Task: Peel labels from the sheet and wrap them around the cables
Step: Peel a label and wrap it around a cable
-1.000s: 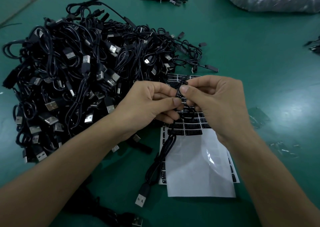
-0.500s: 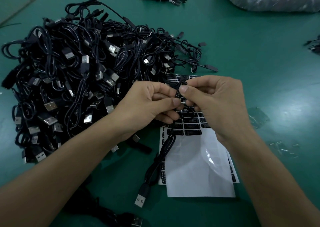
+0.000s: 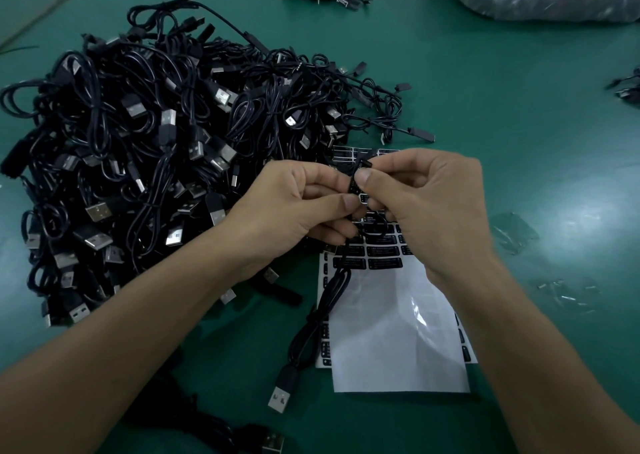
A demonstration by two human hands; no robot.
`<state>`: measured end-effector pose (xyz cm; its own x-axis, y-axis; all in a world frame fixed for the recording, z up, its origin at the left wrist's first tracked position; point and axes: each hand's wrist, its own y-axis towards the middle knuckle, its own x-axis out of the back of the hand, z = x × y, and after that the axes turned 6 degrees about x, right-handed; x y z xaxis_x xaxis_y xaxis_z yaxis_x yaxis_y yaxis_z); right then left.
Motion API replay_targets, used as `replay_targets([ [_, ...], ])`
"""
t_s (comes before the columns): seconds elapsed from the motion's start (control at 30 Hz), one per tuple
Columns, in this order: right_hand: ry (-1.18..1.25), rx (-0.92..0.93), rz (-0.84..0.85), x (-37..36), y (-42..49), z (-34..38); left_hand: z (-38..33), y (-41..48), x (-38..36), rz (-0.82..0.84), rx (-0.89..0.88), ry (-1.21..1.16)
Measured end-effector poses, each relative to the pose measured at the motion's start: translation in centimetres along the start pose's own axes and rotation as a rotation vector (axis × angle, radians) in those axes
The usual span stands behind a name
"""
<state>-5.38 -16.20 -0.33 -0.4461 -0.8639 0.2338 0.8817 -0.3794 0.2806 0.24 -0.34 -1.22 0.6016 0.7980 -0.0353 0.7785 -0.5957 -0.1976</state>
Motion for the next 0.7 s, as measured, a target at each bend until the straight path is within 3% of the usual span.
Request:
replay_targets([
  [0.7, -0.012, 0.011, 0.018, 0.13, 0.14, 0.02, 0.03, 0.05, 0.01, 0.0, 0.0, -0.005],
])
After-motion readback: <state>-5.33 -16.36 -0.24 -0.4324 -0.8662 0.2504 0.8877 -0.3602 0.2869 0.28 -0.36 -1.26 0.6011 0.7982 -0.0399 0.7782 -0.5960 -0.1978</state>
